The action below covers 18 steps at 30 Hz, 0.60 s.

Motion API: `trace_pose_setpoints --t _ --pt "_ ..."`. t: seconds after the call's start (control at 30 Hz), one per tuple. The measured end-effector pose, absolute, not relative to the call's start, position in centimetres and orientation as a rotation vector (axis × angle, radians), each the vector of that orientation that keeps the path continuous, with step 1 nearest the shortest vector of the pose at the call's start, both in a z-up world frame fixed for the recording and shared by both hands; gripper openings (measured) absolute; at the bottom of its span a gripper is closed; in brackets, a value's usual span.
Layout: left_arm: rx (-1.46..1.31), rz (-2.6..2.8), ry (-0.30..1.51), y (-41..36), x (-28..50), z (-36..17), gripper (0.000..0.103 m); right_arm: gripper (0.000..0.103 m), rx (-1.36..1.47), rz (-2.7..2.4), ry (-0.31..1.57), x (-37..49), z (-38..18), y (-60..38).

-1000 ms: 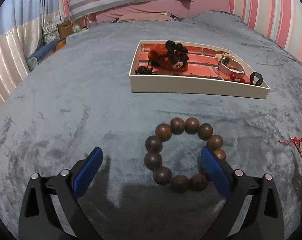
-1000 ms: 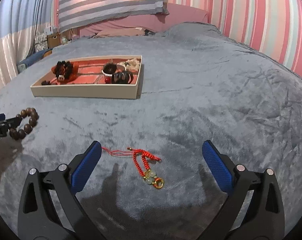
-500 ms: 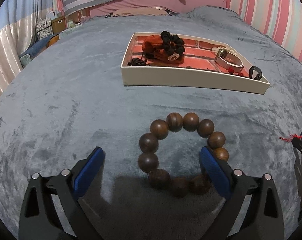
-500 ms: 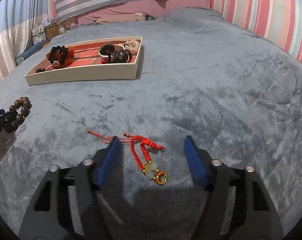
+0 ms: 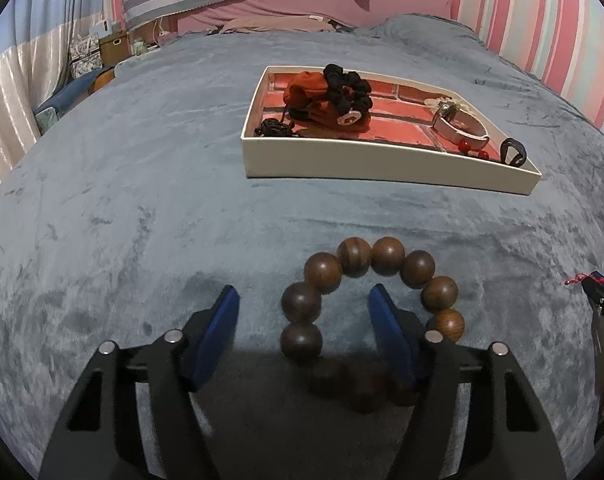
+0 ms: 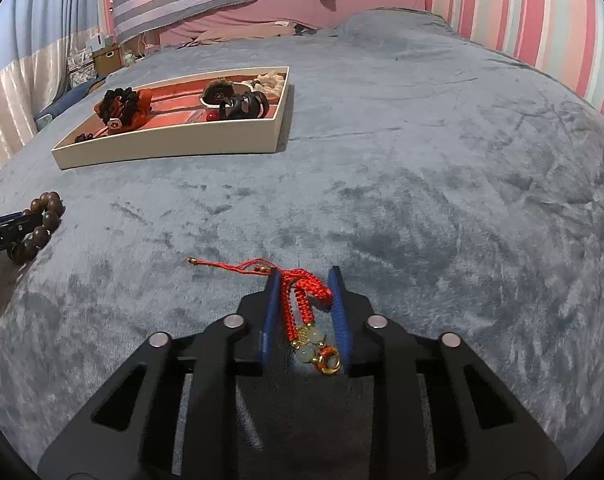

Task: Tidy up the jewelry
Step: 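Grasp the wooden bead bracelet with left tool while right tool grasps red tassel charm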

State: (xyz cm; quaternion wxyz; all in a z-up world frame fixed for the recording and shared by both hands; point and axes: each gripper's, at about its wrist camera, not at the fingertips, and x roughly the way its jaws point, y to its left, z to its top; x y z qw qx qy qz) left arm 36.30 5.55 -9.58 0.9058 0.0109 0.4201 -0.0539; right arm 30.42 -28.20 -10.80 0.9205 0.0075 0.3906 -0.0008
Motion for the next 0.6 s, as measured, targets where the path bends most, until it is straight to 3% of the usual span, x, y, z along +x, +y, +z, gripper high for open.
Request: trace_pose_setpoints --t 0.03,0.17,0.33,0.6 --pt "0.023 -0.112 0.865 5.51 36.27 -9.59 0.055 0.021 0.015 -0.001 0.803 30.42 -10.8 -28.2" --pt "0.015 -0.117 0.866 5.62 36.36 -9.61 0.048 0.016 0.01 -0.002 0.802 30.42 -10.83 -28.12" --pt "0.017 -0.13 0.861 5.51 36.4 -9.61 0.031 0.013 0.002 -0.001 0.801 30.45 -10.85 -27.95" --pt "0.021 -0.13 0.853 5.39 36.27 -9.6 0.026 0.012 0.001 -0.001 0.801 30.49 -10.85 -27.88"
